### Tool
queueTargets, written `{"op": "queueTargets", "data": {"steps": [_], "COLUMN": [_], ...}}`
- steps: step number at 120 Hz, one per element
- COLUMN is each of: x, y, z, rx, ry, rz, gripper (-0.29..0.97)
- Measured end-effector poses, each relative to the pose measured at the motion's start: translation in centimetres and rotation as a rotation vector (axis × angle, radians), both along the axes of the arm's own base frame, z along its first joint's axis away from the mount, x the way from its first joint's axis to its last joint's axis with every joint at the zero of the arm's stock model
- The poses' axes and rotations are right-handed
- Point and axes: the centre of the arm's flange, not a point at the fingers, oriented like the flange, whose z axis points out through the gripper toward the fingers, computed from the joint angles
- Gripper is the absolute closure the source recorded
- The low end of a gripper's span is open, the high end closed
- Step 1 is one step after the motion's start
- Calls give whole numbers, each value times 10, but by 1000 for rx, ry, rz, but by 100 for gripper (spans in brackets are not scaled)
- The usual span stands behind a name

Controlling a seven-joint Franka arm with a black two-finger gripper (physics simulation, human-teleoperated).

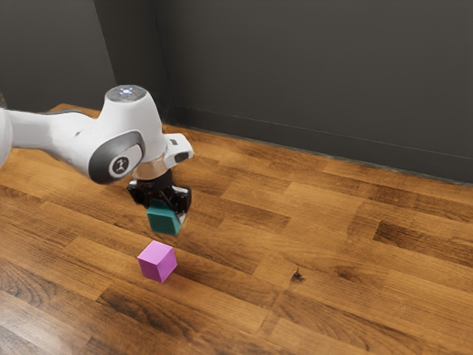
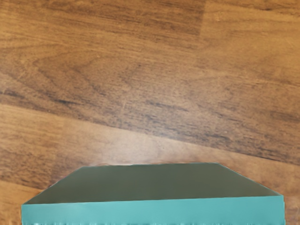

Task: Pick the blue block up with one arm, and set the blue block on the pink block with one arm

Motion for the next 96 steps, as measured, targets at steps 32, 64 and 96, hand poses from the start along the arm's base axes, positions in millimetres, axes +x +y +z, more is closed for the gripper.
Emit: {"op": "queueTargets", "data": {"steps": [32, 64, 96], "x": [-46, -44, -39], "y": [-7, 23, 34], "z": [-6, -20, -28], "rx": [32, 25, 22], "ry": [50, 99, 121], "rz": [-11, 49, 47], "gripper": [33, 32, 33]}}
